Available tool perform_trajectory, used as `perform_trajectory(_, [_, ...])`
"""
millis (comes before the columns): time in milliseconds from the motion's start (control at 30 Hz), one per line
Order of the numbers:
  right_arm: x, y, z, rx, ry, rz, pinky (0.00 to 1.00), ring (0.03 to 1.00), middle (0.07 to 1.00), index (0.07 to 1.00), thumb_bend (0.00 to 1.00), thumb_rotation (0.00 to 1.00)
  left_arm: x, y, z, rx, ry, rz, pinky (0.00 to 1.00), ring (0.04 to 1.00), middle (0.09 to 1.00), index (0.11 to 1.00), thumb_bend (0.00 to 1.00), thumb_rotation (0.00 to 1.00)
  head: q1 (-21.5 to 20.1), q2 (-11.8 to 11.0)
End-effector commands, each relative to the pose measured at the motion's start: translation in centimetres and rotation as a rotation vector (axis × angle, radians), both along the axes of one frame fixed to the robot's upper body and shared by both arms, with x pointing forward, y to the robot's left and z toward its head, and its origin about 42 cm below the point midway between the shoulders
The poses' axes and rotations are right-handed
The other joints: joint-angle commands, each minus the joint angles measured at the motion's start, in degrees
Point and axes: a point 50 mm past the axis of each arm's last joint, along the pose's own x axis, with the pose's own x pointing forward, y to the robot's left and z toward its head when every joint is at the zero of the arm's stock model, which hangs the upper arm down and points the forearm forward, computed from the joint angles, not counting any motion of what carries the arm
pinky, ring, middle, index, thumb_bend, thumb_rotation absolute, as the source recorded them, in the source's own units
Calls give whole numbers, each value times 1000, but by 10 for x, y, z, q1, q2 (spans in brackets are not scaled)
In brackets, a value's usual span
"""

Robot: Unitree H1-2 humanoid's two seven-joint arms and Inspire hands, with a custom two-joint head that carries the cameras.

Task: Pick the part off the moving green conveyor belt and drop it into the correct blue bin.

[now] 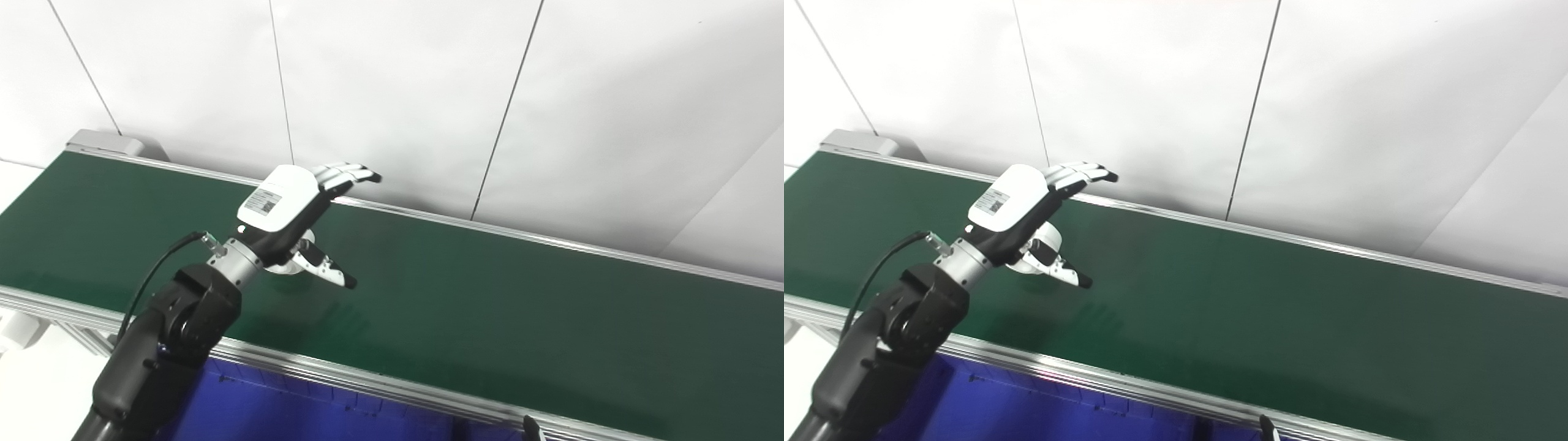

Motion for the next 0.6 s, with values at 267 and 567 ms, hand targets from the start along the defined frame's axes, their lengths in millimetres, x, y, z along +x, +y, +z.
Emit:
perform_trajectory(267, [2, 1, 9, 36, -65, 21, 1000, 1000, 1000, 1000, 938, 1000, 24, 3, 6, 84, -26, 109, 787, 882, 889, 869, 998, 172, 1, 2])
perform_trajectory(567, [-1, 4, 12, 44, -66, 19, 1000, 986, 994, 1000, 958, 1000, 41, 6, -18, 146, 140, 131, 767, 894, 900, 852, 1000, 209, -2, 5])
